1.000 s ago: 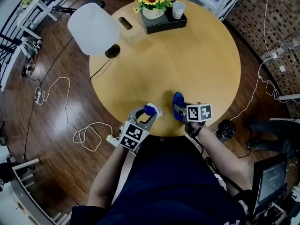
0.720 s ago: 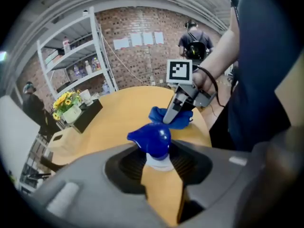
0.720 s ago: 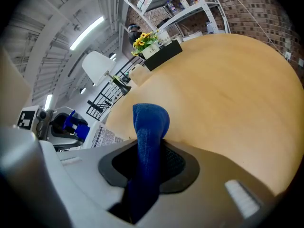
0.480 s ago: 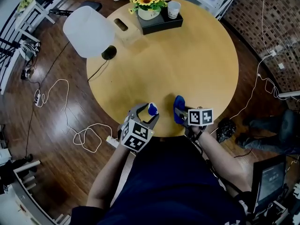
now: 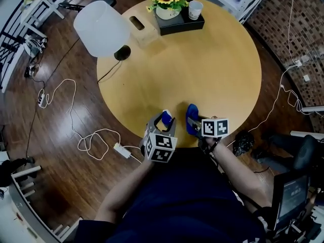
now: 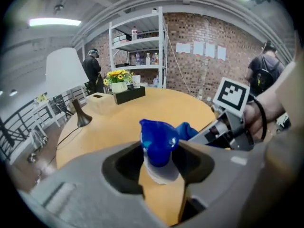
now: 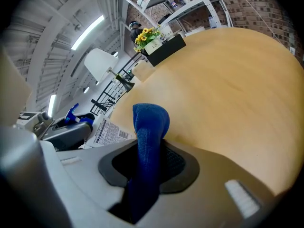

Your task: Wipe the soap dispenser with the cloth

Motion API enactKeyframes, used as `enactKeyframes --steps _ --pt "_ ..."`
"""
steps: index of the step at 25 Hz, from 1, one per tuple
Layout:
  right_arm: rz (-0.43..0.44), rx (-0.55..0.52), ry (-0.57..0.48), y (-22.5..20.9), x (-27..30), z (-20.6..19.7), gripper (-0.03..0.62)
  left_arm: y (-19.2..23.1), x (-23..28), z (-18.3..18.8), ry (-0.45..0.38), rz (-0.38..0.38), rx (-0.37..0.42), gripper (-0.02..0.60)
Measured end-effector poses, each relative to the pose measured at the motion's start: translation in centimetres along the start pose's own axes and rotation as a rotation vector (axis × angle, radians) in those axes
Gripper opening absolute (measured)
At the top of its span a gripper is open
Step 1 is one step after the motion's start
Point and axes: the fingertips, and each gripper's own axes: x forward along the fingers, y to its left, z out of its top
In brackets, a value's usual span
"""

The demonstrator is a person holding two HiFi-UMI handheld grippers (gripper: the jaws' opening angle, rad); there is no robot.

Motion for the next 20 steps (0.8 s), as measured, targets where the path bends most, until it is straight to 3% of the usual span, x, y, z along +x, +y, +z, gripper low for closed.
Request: enactKeyframes --steps 2,5,8,10,15,17,20 --pt "0.005 -0.006 0.007 0.5 0.3 -0.2 0.101 0.8 -0.5 0.0 -0.037 -0.004 -0.068 0.143" --pt "-0.007 -0.037 -0.001 1.4 0.5 0.1 0.101 2.7 -2.2 0.0 -0.101 -0.030 -0.248 0.143" --pt "-0.030 -0.178 -0.018 3.9 1.3 0.7 0.101 4.4 -3.4 -0.6 -0.171 -0.079 -0.404 0.143" --pt "0.030 -0.289 -0.029 7.5 2.5 0.6 0.101 5.3 -4.0 -1.5 -0.194 -0.102 -0.496 0.143" --pt "0.270 -0.478 -0.055 16.4 4.0 -0.2 0.101 6.9 -4.5 -4.7 -0.215 -0.131 -0.744 0.143" --pt "0.287 -0.476 -0.041 16.7 4.5 -0.8 0.101 7.2 -4.8 -5.5 -0.218 -0.135 -0.802 0.143" --pt "0.259 -0.430 -0.033 15.1 5.0 -0.9 0.101 7.1 -5.0 -6.1 -0.210 -0.147 -0.827 0.143"
